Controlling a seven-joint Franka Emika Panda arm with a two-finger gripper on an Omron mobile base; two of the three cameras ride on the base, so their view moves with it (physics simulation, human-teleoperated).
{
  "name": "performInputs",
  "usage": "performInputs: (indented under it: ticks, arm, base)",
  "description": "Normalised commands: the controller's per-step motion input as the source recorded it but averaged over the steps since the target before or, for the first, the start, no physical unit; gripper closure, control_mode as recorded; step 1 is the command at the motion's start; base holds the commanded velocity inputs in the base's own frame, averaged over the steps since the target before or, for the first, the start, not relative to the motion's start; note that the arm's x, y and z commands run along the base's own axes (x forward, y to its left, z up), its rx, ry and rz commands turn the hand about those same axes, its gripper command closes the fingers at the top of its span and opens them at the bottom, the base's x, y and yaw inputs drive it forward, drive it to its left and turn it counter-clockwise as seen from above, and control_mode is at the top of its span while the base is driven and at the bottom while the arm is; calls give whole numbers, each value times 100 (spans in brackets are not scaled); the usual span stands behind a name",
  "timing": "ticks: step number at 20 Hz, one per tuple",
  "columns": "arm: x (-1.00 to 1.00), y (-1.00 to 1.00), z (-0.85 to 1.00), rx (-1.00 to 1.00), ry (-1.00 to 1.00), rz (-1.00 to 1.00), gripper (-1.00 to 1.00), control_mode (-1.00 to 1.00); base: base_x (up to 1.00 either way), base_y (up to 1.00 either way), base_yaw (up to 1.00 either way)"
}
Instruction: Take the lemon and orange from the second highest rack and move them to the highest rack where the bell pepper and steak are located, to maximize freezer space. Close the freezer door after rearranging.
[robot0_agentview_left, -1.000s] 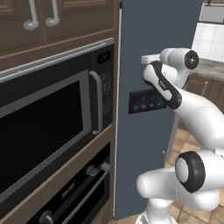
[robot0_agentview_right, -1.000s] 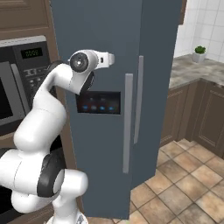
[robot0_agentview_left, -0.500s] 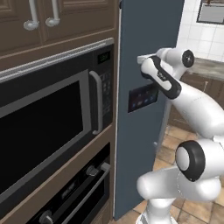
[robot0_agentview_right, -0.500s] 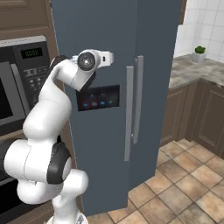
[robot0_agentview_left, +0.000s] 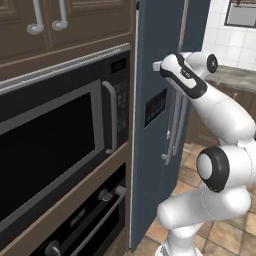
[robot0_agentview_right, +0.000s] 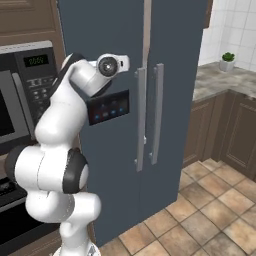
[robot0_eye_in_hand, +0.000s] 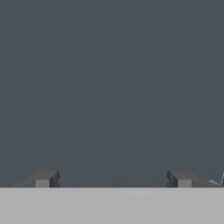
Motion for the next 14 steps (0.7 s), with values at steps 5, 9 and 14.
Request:
performInputs:
  ticks: [5, 9, 14]
  arm:
    - [7, 33, -26, 0, 0, 9, -100, -100]
    - [-5, 24, -14, 0, 0, 4, -100, -100]
    - [-21, 5, -1, 0, 0, 2, -100, -100]
  base:
    - [0, 0, 0]
    - [0, 0, 0]
    - [0, 0, 0]
